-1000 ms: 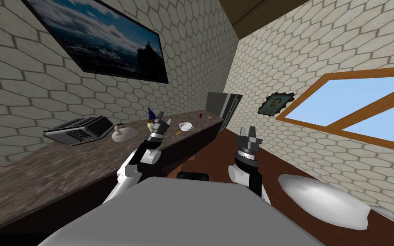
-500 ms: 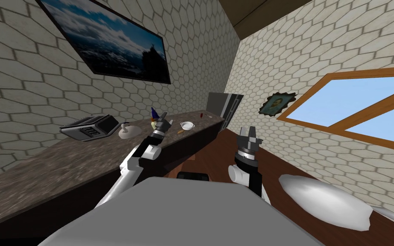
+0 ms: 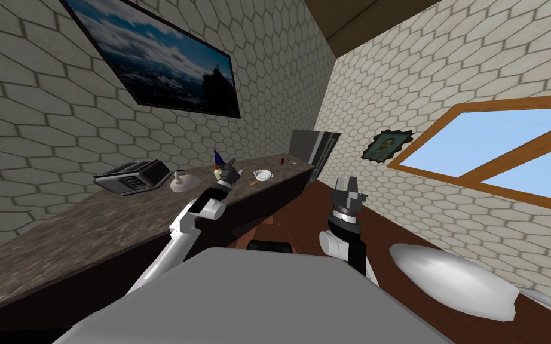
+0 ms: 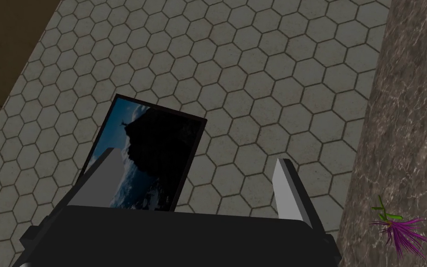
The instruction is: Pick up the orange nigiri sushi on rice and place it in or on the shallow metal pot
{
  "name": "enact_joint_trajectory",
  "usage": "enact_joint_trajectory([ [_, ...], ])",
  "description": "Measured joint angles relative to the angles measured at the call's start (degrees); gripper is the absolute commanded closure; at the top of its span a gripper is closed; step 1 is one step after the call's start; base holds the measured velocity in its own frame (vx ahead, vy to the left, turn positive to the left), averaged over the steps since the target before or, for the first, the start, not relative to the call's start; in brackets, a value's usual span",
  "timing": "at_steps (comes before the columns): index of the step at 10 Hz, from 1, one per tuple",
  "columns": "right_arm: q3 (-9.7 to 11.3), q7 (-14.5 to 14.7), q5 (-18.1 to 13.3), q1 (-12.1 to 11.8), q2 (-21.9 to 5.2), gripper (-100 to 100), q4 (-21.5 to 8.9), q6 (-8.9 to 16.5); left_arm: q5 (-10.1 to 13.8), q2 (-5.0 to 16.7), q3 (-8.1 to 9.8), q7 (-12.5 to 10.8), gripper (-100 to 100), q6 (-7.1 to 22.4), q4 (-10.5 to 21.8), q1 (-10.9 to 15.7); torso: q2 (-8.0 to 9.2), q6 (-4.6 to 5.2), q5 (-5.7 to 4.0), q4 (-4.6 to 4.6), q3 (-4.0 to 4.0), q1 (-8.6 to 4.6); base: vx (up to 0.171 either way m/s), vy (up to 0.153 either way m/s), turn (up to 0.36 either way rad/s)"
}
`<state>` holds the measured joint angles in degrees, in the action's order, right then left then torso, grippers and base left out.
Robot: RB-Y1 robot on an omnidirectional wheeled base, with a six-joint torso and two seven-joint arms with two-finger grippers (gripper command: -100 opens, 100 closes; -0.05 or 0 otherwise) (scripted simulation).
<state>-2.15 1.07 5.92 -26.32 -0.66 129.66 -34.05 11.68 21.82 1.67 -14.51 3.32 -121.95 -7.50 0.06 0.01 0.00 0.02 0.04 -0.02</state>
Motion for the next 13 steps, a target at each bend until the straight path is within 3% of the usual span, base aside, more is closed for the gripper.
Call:
enact_joint_trajectory([
  [9, 0.0, 0.0, 0.0, 0.0, 0.0, 0, 0.0, 0.0, 2.3, 2.1, 1.28, -5.8, -100, 14.6, 5.1, 5.6, -0.05, 0.01, 0.01, -0.01, -0.03, 0.05, -0.021, 0.014, -0.015],
  [13, 0.0, 0.0, 0.0, 0.0, 0.0, 0, 0.0, 0.0, 3.1, 2.4, 1.87, -7.9, -100, 20.8, 6.1, 6.7, -0.09, -0.01, 0.01, -0.02, -0.05, 0.02, -0.002, 0.009, -0.016],
])
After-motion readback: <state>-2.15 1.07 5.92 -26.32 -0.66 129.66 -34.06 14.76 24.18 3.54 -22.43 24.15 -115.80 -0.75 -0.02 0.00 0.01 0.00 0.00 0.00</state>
